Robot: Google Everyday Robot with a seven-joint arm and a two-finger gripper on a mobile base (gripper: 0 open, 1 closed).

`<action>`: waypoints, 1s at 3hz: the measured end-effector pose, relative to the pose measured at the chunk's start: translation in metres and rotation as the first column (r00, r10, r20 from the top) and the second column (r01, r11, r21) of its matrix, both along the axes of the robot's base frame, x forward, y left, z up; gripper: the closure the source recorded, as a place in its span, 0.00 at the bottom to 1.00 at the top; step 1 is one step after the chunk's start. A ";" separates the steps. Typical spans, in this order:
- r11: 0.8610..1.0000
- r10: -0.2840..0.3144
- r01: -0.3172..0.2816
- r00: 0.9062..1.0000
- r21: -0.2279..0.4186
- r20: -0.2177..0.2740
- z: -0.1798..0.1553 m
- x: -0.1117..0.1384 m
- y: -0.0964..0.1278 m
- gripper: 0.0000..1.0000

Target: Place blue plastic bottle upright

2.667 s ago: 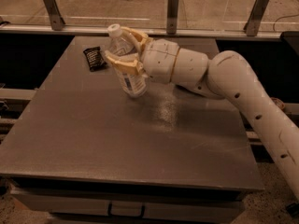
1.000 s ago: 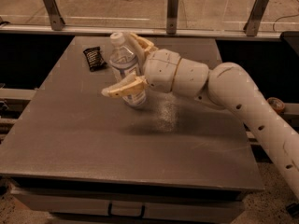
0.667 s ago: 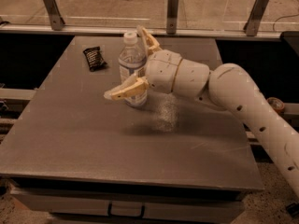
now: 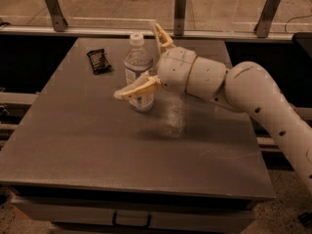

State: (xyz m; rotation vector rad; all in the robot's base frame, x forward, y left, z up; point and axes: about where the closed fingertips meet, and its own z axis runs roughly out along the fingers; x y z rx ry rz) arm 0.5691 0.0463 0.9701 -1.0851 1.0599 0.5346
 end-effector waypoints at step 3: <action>0.932 -0.270 0.316 0.932 -0.176 0.244 0.197 -0.005 -0.147 0.00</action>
Offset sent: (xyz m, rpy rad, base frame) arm 0.0147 -0.1951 0.2306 -0.2940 -0.1955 -0.3437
